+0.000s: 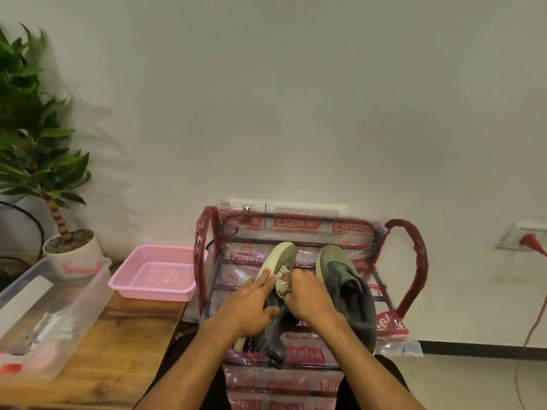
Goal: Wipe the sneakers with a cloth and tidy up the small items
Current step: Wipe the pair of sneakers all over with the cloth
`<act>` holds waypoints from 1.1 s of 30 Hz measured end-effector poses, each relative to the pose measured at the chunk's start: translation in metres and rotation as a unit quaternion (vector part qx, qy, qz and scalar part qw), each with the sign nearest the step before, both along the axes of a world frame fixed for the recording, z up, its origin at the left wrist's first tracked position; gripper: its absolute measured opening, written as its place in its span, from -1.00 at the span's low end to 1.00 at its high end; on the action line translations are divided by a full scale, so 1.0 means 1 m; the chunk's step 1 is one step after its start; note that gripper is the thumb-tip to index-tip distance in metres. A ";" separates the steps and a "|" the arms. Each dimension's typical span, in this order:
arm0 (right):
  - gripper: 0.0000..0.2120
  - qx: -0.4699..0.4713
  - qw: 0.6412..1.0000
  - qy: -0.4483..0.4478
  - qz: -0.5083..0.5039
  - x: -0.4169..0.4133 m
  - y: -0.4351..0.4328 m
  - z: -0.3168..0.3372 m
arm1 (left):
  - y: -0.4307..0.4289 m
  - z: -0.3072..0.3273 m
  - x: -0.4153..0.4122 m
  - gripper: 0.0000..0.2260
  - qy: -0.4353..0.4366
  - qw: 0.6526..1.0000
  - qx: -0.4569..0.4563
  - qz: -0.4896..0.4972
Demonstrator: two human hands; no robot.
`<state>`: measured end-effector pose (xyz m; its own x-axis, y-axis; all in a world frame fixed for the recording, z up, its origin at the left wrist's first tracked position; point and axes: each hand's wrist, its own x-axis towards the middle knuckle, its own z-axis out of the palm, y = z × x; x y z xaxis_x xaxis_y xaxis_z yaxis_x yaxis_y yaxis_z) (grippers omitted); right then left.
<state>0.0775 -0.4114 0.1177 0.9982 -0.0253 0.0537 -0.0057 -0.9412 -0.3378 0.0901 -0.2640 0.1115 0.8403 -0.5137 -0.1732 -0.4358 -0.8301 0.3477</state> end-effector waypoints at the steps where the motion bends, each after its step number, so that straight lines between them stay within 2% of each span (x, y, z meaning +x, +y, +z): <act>1: -0.78 0.008 1.000 0.004 0.006 -0.005 0.000 0.000 | 0.000 -0.002 -0.002 -0.36 -0.002 1.000 0.007 -0.003; 3: -0.82 0.017 1.000 0.006 0.020 -0.014 -0.003 0.000 | -0.001 -0.004 -0.004 -0.36 -0.009 1.000 0.015 -0.006; 8: -0.71 -0.031 0.999 -0.026 0.014 -0.023 0.001 0.000 | -0.005 -0.003 -0.004 -0.33 0.008 0.999 0.032 -0.012; 12: -0.72 -0.053 0.998 -0.028 0.028 -0.039 0.017 -0.007 | 0.001 -0.005 0.000 -0.33 0.016 1.000 0.022 -0.015; 18: -0.54 -0.072 0.994 -0.071 0.046 -0.037 0.009 -0.020 | -0.007 -0.003 -0.005 -0.29 0.006 0.999 0.049 -0.023; 22: -0.65 -0.051 0.998 -0.036 0.015 -0.037 0.013 -0.013 | -0.004 -0.003 -0.004 -0.28 0.017 0.999 0.039 -0.021; 25: -0.64 -0.042 0.998 -0.044 0.030 -0.050 0.020 -0.016 | 0.000 -0.004 0.001 -0.25 0.032 0.999 0.023 -0.019; 28: -0.66 -0.065 0.996 -0.060 0.028 -0.045 0.014 -0.018 | -0.002 -0.003 0.001 -0.24 0.039 0.999 0.028 -0.019; 33: -0.74 -0.086 0.996 -0.006 0.028 -0.041 0.017 -0.008 | -0.004 -0.002 -0.001 -0.24 0.037 0.999 0.030 -0.022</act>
